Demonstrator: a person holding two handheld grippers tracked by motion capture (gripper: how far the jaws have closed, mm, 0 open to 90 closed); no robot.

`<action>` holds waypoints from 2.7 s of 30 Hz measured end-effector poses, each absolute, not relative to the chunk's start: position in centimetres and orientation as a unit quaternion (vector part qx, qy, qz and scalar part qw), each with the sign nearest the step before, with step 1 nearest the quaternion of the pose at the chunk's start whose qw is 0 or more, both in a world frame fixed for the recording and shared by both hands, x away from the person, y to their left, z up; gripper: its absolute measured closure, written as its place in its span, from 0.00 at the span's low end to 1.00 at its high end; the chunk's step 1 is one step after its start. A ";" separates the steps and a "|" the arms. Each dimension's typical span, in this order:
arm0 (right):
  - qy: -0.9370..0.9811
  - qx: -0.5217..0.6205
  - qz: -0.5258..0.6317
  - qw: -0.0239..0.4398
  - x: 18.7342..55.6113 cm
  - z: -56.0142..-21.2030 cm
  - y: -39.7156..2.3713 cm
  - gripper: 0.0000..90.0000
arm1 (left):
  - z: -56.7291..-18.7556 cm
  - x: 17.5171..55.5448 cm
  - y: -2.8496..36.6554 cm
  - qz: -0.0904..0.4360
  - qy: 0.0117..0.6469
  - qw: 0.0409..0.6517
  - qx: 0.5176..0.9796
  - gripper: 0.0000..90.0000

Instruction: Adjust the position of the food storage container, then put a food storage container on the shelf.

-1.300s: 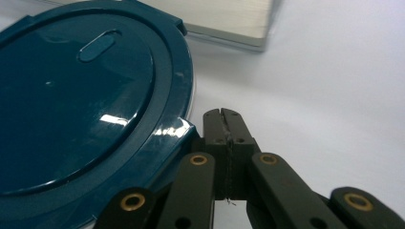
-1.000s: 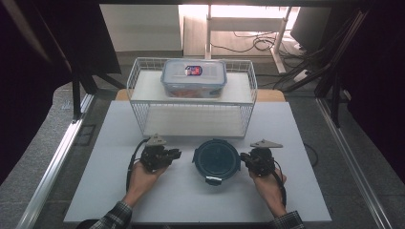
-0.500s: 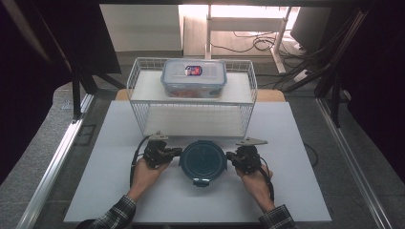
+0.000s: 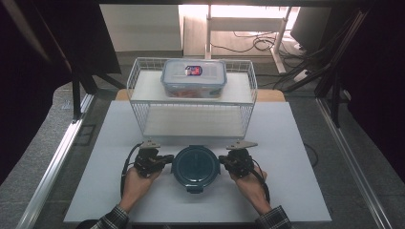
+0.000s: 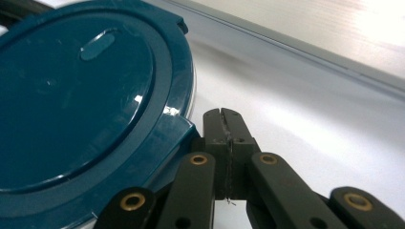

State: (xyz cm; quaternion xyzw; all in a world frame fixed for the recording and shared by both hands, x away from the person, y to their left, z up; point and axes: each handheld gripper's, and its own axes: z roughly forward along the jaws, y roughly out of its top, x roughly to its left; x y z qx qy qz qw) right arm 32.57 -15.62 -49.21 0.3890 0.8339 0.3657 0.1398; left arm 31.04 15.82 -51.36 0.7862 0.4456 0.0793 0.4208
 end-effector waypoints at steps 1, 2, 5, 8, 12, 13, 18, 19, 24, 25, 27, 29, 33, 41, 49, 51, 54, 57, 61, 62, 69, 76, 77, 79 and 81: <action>0.838 0.383 0.360 0.149 32.4 -49.1 -15.5 0.99 | -51.4 30.9 16.0 0.090 0.445 0.422 0.785 0.94; 0.840 0.377 0.358 0.157 32.3 -49.1 -15.5 0.99 | -51.3 30.8 16.3 0.096 0.444 0.424 0.783 0.87; 0.841 0.368 0.357 0.171 31.8 -49.1 -16.1 0.89 | -51.1 29.9 17.6 0.099 0.447 0.437 0.774 0.72; 0.840 0.364 0.368 0.165 31.2 -48.9 -17.3 0.76 | -50.9 28.4 18.5 0.118 0.438 0.444 0.773 0.55; 0.833 0.360 0.393 0.150 30.6 -48.3 -18.9 0.53 | -51.4 26.9 19.2 0.131 0.430 0.441 0.777 0.31; 0.832 0.357 0.400 0.144 30.5 -48.2 -19.1 0.47 | -51.6 26.6 19.3 0.130 0.431 0.438 0.778 0.26; 0.836 0.332 0.415 0.134 29.8 -48.3 -19.3 0.19 | -52.1 25.6 19.4 0.109 0.437 0.439 0.777 0.10; 0.839 0.329 0.412 0.134 29.6 -48.4 -19.2 0.14 | -52.2 25.4 19.3 0.108 0.434 0.437 0.780 0.09; 0.860 0.309 0.383 0.139 28.5 -49.2 -18.9 0.05 | -52.6 24.5 19.4 0.114 0.420 0.424 0.794 0.05; 0.861 0.309 0.380 0.137 28.4 -49.4 -19.0 0.05 | -52.7 24.5 19.4 0.114 0.419 0.422 0.796 0.05; 0.862 0.309 0.378 0.133 28.3 -49.6 -19.1 0.04 | -52.9 24.4 19.4 0.118 0.417 0.417 0.799 0.05; 0.860 0.310 0.382 0.132 28.3 -49.6 -19.2 0.03 | -53.0 24.5 19.5 0.121 0.415 0.417 0.800 0.05; 0.855 0.311 0.393 0.136 28.5 -49.3 -19.4 0.03 | -52.9 24.6 19.5 0.117 0.415 0.430 0.793 0.05; 0.850 0.310 0.409 0.117 28.6 -48.9 -19.3 0.05 | -52.7 24.8 19.1 0.099 0.423 0.427 0.793 0.06; 0.843 0.309 0.431 0.088 29.1 -48.5 -18.6 0.04 | -51.4 25.6 18.8 0.064 0.411 0.462 0.783 0.06; 0.843 0.311 0.431 0.077 29.3 -48.4 -18.2 0.04 | -51.1 26.1 18.4 0.054 0.405 0.468 0.783 0.05; 0.847 0.316 0.422 0.068 29.6 -48.4 -17.6 0.06 | -50.7 27.1 17.6 0.037 0.399 0.475 0.784 0.05; 0.848 0.320 0.417 0.069 29.8 -48.4 -17.0 0.05 | -50.7 28.1 17.1 -0.002 0.392 0.495 0.775 0.04; 0.849 0.331 0.408 0.047 30.2 -48.4 -16.2 0.05 | -50.6 29.2 16.0 -0.015 0.382 0.488 0.785 0.05; 0.852 0.332 0.403 0.043 30.4 -48.5 -16.0 0.05 | -50.6 29.4 15.6 -0.015 0.380 0.480 0.791 0.05; 0.842 0.359 0.401 -0.027 32.0 -49.4 -15.9 0.07 | -52.1 31.7 14.8 -0.093 0.388 0.468 0.788 0.07; 0.824 0.380 0.408 -0.105 32.8 -50.2 -16.3 0.20 | -52.3 31.5 15.4 -0.144 0.387 0.467 0.782 0.18; 0.820 0.387 0.406 -0.111 32.9 -50.1 -16.4 0.24 | -52.3 31.5 15.7 -0.151 0.391 0.469 0.777 0.21; 0.810 0.399 0.410 -0.128 33.0 -50.1 -17.0 0.30 | -52.4 31.4 16.2 -0.161 0.396 0.476 0.768 0.26; 0.801 0.406 0.416 -0.142 33.1 -50.2 -17.3 0.35 | -52.4 31.2 16.7 -0.170 0.402 0.480 0.761 0.32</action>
